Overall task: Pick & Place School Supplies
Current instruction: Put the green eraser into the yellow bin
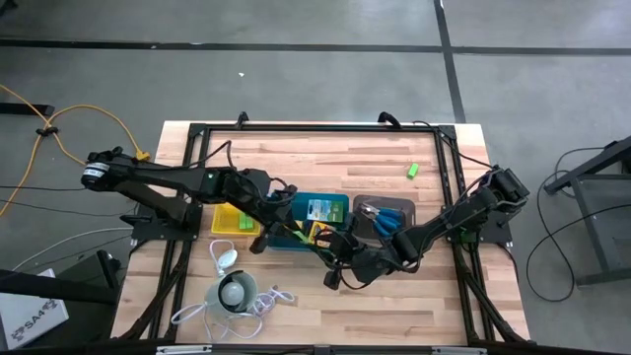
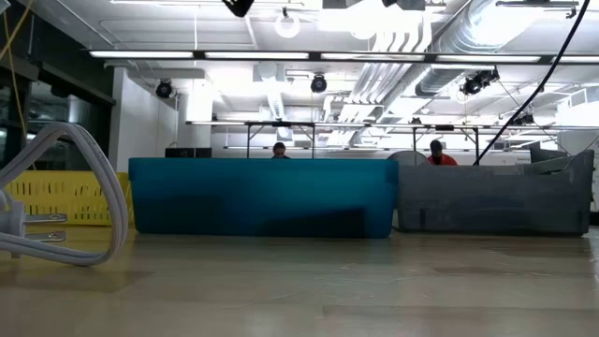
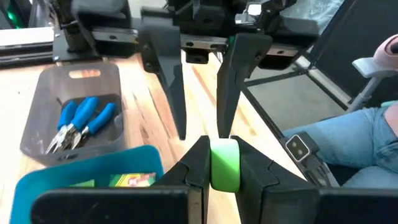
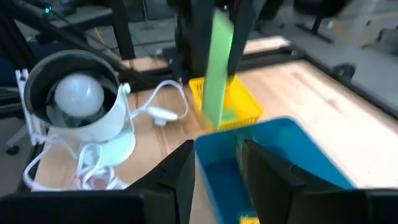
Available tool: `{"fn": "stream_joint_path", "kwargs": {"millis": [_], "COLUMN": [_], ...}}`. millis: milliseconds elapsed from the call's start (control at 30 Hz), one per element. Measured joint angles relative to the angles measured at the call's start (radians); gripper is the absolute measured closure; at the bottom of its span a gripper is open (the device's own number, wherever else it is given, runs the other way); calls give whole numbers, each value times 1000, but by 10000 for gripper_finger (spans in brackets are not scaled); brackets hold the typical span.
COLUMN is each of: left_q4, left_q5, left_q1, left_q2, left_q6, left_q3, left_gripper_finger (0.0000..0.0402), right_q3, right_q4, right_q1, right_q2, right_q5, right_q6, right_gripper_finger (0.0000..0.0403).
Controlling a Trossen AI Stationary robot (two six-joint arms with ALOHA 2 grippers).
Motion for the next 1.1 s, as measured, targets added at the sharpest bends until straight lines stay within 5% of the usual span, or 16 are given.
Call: {"fn": "stream_joint_path", "kwargs": {"millis": [333,767,1100], "left_q4": [-237,-597,-625], "left_q5": [-65,-135,-63], "left_q1": [40,104,191], "left_q2": [-82,-79,-79], "left_q6": [-82,-210,-176], "left_q3": [0,-2,-156], "left_gripper_finger": [362,362,362], "right_q3": [0,0,0], "right_q4": [-132,-137,-199], "right_q1": [-13,-12,-10], "right_q2": [0,0,0], "right_q5": [-57,-117,-143], "right_q6": [156,162,190], "right_gripper_finger": [280,285,289]}}
